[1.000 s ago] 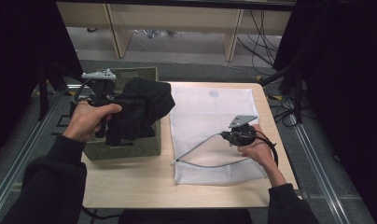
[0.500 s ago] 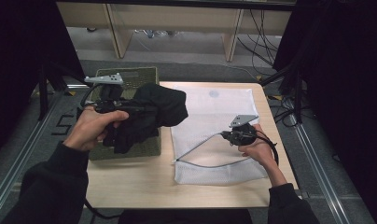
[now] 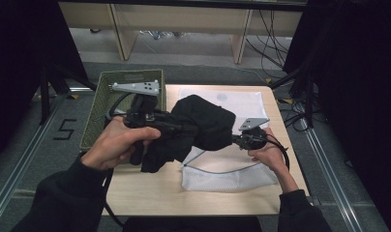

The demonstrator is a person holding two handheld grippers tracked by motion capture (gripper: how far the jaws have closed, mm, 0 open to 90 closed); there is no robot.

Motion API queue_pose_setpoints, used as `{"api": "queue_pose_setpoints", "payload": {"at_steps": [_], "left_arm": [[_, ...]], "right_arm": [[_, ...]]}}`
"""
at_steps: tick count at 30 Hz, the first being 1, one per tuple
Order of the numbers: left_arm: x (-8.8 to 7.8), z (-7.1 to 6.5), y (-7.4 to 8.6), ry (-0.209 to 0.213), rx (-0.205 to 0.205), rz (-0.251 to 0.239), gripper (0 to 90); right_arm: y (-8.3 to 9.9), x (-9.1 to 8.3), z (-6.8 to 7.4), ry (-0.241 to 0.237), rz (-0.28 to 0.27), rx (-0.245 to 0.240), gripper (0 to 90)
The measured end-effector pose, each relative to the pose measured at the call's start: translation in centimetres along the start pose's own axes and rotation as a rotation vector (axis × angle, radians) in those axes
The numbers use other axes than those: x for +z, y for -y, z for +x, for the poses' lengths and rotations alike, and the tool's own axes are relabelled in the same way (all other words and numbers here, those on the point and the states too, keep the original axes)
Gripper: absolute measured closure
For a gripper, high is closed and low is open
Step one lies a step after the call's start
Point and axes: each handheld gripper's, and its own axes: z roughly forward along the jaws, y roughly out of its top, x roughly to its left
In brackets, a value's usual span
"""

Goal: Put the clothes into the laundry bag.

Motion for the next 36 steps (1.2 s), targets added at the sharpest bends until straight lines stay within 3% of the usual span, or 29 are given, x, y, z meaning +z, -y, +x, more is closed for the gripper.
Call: {"api": "queue_pose_setpoints", "payload": {"at_steps": [3, 8, 9, 11, 12, 13, 18, 20, 23, 26, 27, 28, 31, 33, 36], "left_arm": [[1.2, -0.4, 0.0, 0.022, 0.004, 0.022, 73.5], [4.0, -0.5, 0.9, 0.09, -0.043, 0.042, 73.5], [4.7, -0.5, 1.1, 0.094, -0.036, 0.054, 73.4], [6.0, -0.1, 1.7, 0.111, -0.037, 0.07, 73.4], [7.2, 0.9, 2.8, 0.122, -0.074, 0.087, 73.4], [7.2, 0.9, 2.8, 0.122, -0.074, 0.087, 73.4], [9.7, 3.5, 6.0, 0.082, -0.149, 0.141, 73.3], [10.6, 4.5, 7.1, 0.068, -0.198, 0.149, 73.3], [12.2, 6.1, 8.9, 0.008, -0.224, 0.17, 73.3], [13.4, 7.7, 10.3, -0.006, -0.258, 0.178, 73.1], [13.8, 8.2, 10.9, -0.013, -0.259, 0.19, 73.1], [14.8, 8.9, 11.8, -0.046, -0.26, 0.219, 73.1], [15.8, 9.6, 12.5, -0.058, -0.274, 0.223, 73.0], [16.6, 10.2, 12.8, -0.096, -0.256, 0.24, 72.8], [17.1, 10.5, 13.0, -0.112, -0.257, 0.244, 72.6]], "right_arm": [[0.0, -0.1, -0.2, 0.004, -0.008, 0.007, 89.1], [0.0, -0.7, -0.6, 0.014, -0.017, 0.011, 89.1], [0.0, -0.7, -0.6, 0.022, -0.024, 0.018, 89.2], [0.1, -0.9, -0.9, 0.018, -0.034, 0.0, 89.2], [0.1, -1.3, -1.0, 0.017, -0.04, 0.035, 89.2], [0.1, -1.3, -1.0, 0.017, -0.04, 0.035, 89.2], [0.3, -1.9, -1.5, 0.018, -0.061, 0.065, 89.2], [0.3, -2.0, -1.6, 0.016, -0.068, 0.058, 89.2], [0.2, -2.1, -1.5, 0.022, -0.066, 0.066, 89.1], [0.0, -2.2, -1.4, 0.024, -0.07, 0.056, 89.1], [-0.1, -2.2, -1.5, 0.021, -0.073, 0.045, 89.2], [-0.1, -2.3, -1.3, 0.024, -0.074, 0.052, 89.2], [-0.3, -2.4, -1.2, 0.023, -0.079, 0.054, 89.2], [-0.4, -2.5, -1.2, 0.024, -0.083, 0.037, 89.2], [-0.5, -2.7, -1.1, 0.013, -0.075, 0.04, 89.2]]}}
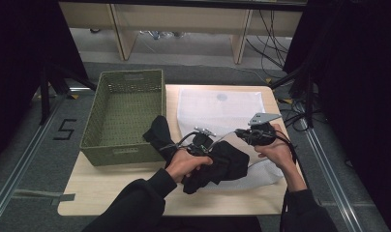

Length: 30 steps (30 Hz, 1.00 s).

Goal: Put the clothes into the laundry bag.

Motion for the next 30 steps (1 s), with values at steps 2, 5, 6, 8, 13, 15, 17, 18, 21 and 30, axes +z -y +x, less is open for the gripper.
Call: {"api": "queue_pose_setpoints", "payload": {"at_steps": [2, 5, 6, 8, 13, 15, 17, 18, 21, 30], "left_arm": [[0.3, 0.3, -0.1, -0.02, 0.013, -0.003, 72.6], [0.6, 0.6, -0.4, -0.06, 0.018, -0.01, 72.4], [0.6, 0.9, -0.5, -0.072, 0.014, -0.012, 72.3], [0.9, 1.3, -0.5, -0.089, -0.006, -0.024, 72.2], [1.7, 1.7, -1.0, -0.118, -0.011, -0.036, 71.8], [1.8, 1.8, -1.3, -0.123, 0.002, -0.028, 71.6], [1.8, 1.8, -1.7, -0.125, 0.001, -0.051, 71.5], [1.9, 1.9, -2.0, -0.136, 0.016, -0.045, 71.2], [2.3, 2.2, -1.9, -0.123, 0.024, -0.008, 71.2], [3.0, 2.8, -2.0, -0.145, 0.037, 0.024, 71.0]], "right_arm": [[-0.1, -0.1, 0.2, 0.008, -0.008, 0.001, 89.2], [-0.3, -0.1, 0.4, -0.005, -0.009, -0.012, 89.2], [-0.4, -0.1, 0.5, -0.006, -0.005, -0.01, 89.2], [-0.5, -0.1, 0.7, -0.004, -0.007, -0.007, 89.2], [-0.8, -0.3, 0.9, 0.007, -0.028, -0.025, 89.2], [-0.8, -0.3, 0.8, 0.004, -0.025, -0.033, 89.2], [-0.9, -0.5, 0.9, 0.003, -0.028, -0.022, 89.2], [-0.9, -0.7, 0.8, 0.003, -0.034, -0.017, 89.2], [-0.9, -0.8, 0.7, 0.01, -0.037, 0.006, 89.2], [-1.1, -1.1, 0.8, 0.011, -0.062, -0.003, 89.2]]}}
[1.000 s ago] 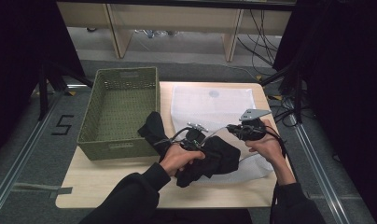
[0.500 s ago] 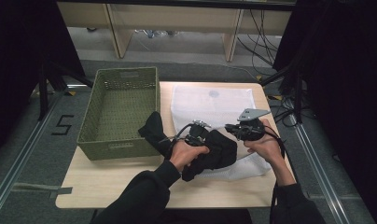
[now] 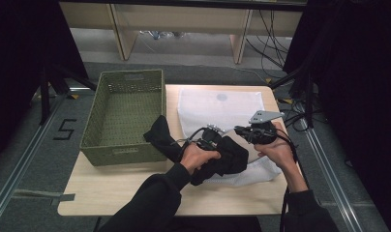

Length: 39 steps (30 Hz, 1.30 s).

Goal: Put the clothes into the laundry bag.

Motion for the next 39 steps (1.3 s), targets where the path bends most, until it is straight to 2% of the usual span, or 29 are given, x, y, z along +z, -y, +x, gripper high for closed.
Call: {"api": "queue_pose_setpoints", "payload": {"at_steps": [3, 4, 5, 6, 7, 8, 9, 10, 11, 13, 14, 15, 19, 20, 21, 22, 23, 24, 25, 26, 27, 28, 29, 30, 32, 33, 35, 37, 39], "left_arm": [[-0.6, 1.0, -0.6, -0.067, -0.043, -0.069, 69.4], [-0.5, 1.6, -0.8, -0.095, -0.067, -0.095, 62.5], [-0.5, 1.6, -0.8, -0.095, -0.067, -0.095, 57.8], [-0.4, 1.7, -0.7, -0.1, -0.082, -0.083, 57.8], [-0.2, 1.7, -0.6, -0.099, -0.092, -0.059, 49.8], [0.0, 1.6, -0.4, -0.097, -0.094, -0.039, 38.9], [-0.2, 1.5, -0.4, -0.088, -0.092, 0.007, 36.1], [-0.5, 1.3, -0.3, -0.091, -0.086, 0.013, 36.1], [-1.0, 0.8, -0.1, -0.116, -0.047, 0.013, 29.2], [-2.1, 0.1, 0.0, -0.139, -0.007, 0.024, 26.2], [-3.2, -0.5, 0.2, -0.145, 0.02, 0.037, 18.7], [-3.2, -0.5, 0.2, -0.145, 0.02, 0.037, 18.0], [-4.9, -1.8, 1.7, -0.136, 0.104, 0.089, 16.6], [-4.9, -1.8, 1.7, -0.136, 0.104, 0.089, 16.4], [-4.7, -1.8, 2.4, -0.145, 0.147, 0.111, 16.4], [-4.7, -1.8, 2.4, -0.145, 0.147, 0.111, 16.2], [-3.6, -1.5, 2.9, -0.15, 0.153, 0.108, 16.3], [-3.0, -1.1, 3.0, -0.147, 0.16, 0.141, 16.3], [-3.0, -1.1, 3.0, -0.147, 0.16, 0.141, 16.4], [-2.4, -0.9, 3.1, -0.156, 0.148, 0.165, 16.4], [-1.0, -0.5, 3.1, -0.204, 0.193, 0.207, 16.9], [-0.4, -0.4, 3.2, -0.221, 0.216, 0.214, 20.5], [0.0, -0.3, 3.2, -0.241, 0.229, 0.23, 31.9], [0.2, -0.2, 3.1, -0.26, 0.234, 0.231, 45.4], [0.2, -0.1, 2.9, -0.267, 0.231, 0.223, 66.0], [-0.1, 0.1, 2.7, -0.257, 0.232, 0.209, 71.1], [-1.4, 0.4, 1.5, -0.266, 0.211, 0.17, 73.8], [-1.7, 0.5, 1.0, -0.276, 0.2, 0.153, 74.0], [-1.6, 1.4, 0.1, -0.299, 0.132, 0.07, 73.7]], "right_arm": [[-0.1, 0.1, 0.0, -0.015, -0.002, -0.002, 89.2], [-0.2, 0.1, 0.1, -0.016, 0.002, -0.005, 89.2], [-0.2, 0.1, 0.1, -0.016, 0.002, -0.005, 89.2], [-0.2, 0.1, 0.2, -0.022, 0.003, -0.006, 89.2], [-0.2, 0.1, 0.3, -0.004, 0.004, -0.005, 89.2], [0.0, 0.1, -0.1, -0.01, 0.006, -0.013, 89.2], [0.1, 0.0, -0.2, 0.006, 0.002, -0.013, 89.2], [0.1, 0.0, -0.2, 0.006, 0.002, -0.013, 89.2], [0.4, 0.1, -0.4, -0.006, 0.012, 0.002, 89.2], [0.5, 0.1, -0.3, 0.0, 0.012, 0.011, 89.2], [0.5, 0.1, -0.3, -0.004, 0.02, 0.015, 89.2], [0.5, 0.1, -0.3, -0.004, 0.02, 0.015, 89.2], [0.4, 0.1, -0.2, -0.006, 0.021, 0.0, 89.2], [0.4, 0.1, -0.2, -0.006, 0.021, 0.0, 89.2], [0.4, 0.2, -0.2, -0.019, 0.022, -0.002, 89.2], [0.4, 0.2, -0.2, -0.019, 0.022, -0.002, 89.2], [0.4, 0.3, -0.1, -0.017, 0.023, -0.005, 89.2], [0.4, 0.4, -0.1, -0.014, 0.024, -0.006, 89.2], [0.4, 0.3, -0.1, -0.001, 0.026, -0.012, 89.2], [0.4, 0.3, -0.1, -0.001, 0.026, -0.012, 89.2], [0.4, 0.5, 0.1, -0.023, 0.027, 0.0, 89.1], [0.4, 0.4, 0.0, -0.007, 0.024, -0.015, 89.2], [0.4, 0.4, 0.0, -0.01, 0.022, -0.013, 89.2], [0.5, 0.4, 0.1, -0.016, 0.03, 0.009, 89.1], [0.5, 0.4, -0.1, -0.019, 0.027, 0.0, 89.2], [0.5, 0.4, -0.1, -0.02, 0.026, -0.008, 89.2], [0.5, 0.4, -0.2, -0.021, 0.019, -0.005, 89.2], [0.5, 0.3, 0.0, -0.015, 0.024, 0.011, 89.2], [0.3, 0.4, -0.1, -0.021, 0.015, -0.006, 89.2]]}}
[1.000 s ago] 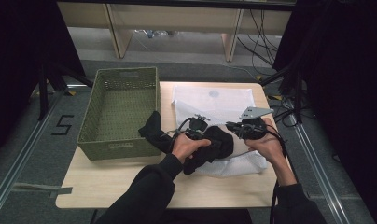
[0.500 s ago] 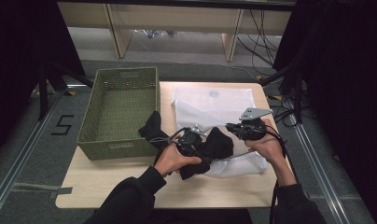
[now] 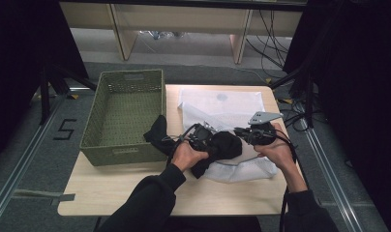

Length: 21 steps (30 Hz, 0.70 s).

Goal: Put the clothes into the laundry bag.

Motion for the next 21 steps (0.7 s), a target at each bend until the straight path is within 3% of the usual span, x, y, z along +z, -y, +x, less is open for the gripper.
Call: {"api": "queue_pose_setpoints", "payload": {"at_steps": [1, 2, 3, 4, 5, 6, 7, 8, 9, 10, 11, 12, 13, 15, 17, 19, 21], "left_arm": [[0.0, 0.0, 0.0, 0.0, 0.0, 0.0, 73.2], [1.3, 0.4, -0.1, -0.022, -0.056, -0.018, 71.4], [1.7, 0.5, 0.0, -0.013, -0.082, -0.013, 66.7], [1.7, 0.5, 0.0, -0.013, -0.082, -0.013, 58.5], [2.3, 0.3, 0.3, 0.018, -0.111, 0.037, 48.8], [1.9, 0.3, 0.3, 0.02, -0.069, 0.064, 42.8], [1.9, 0.3, 0.3, 0.02, -0.069, 0.064, 37.8], [1.5, -0.2, 0.3, 0.015, -0.076, 0.039, 37.8], [0.9, -0.5, 0.3, 0.018, -0.065, 0.034, 31.9], [-0.4, -1.0, 0.2, 0.019, -0.069, -0.009, 22.9], [-0.4, -1.0, 0.2, 0.019, -0.069, -0.009, 21.5], [-2.5, -1.3, -0.2, 0.035, -0.076, -0.062, 20.6], [-2.5, -1.3, -0.2, 0.035, -0.076, -0.062, 18.6], [-4.2, -1.5, -0.2, 0.077, -0.063, -0.099, 15.4], [-6.1, -1.6, 0.2, 0.115, -0.045, -0.104, 15.4], [-6.5, -1.6, 0.5, 0.122, -0.039, -0.112, 16.0], [-6.9, -1.3, 1.2, 0.114, 0.012, -0.09, 15.8]], "right_arm": [[0.0, 0.0, 0.0, 0.001, 0.0, 0.002, 89.1], [-0.1, 0.0, 0.1, 0.002, 0.004, 0.009, 89.2], [-0.1, 0.0, 0.1, 0.006, 0.005, 0.005, 89.2], [0.0, 0.0, 0.0, 0.008, 0.006, 0.004, 89.2], [0.1, 0.1, 0.0, 0.002, 0.01, 0.009, 89.2], [0.2, 0.1, -0.1, 0.006, 0.007, 0.0, 89.2], [0.2, 0.1, -0.1, 0.006, 0.007, 0.0, 89.2], [0.3, 0.1, -0.2, 0.012, 0.009, 0.007, 89.1], [0.4, 0.1, -0.2, 0.001, 0.015, 0.014, 89.2], [0.5, 0.2, -0.4, 0.014, 0.008, -0.001, 89.2], [0.5, 0.2, -0.4, 0.014, 0.008, -0.001, 89.2], [0.5, 0.3, -0.2, 0.012, 0.014, 0.011, 89.1], [0.5, 0.3, -0.3, 0.008, 0.013, 0.002, 89.1], [0.4, 0.3, -0.2, -0.002, 0.017, 0.011, 89.1], [0.3, 0.2, -0.1, 0.001, 0.01, 0.001, 89.1], [0.3, 0.2, -0.1, 0.008, 0.008, -0.001, 89.1], [0.3, 0.2, -0.1, 0.009, 0.007, -0.008, 89.1]]}}
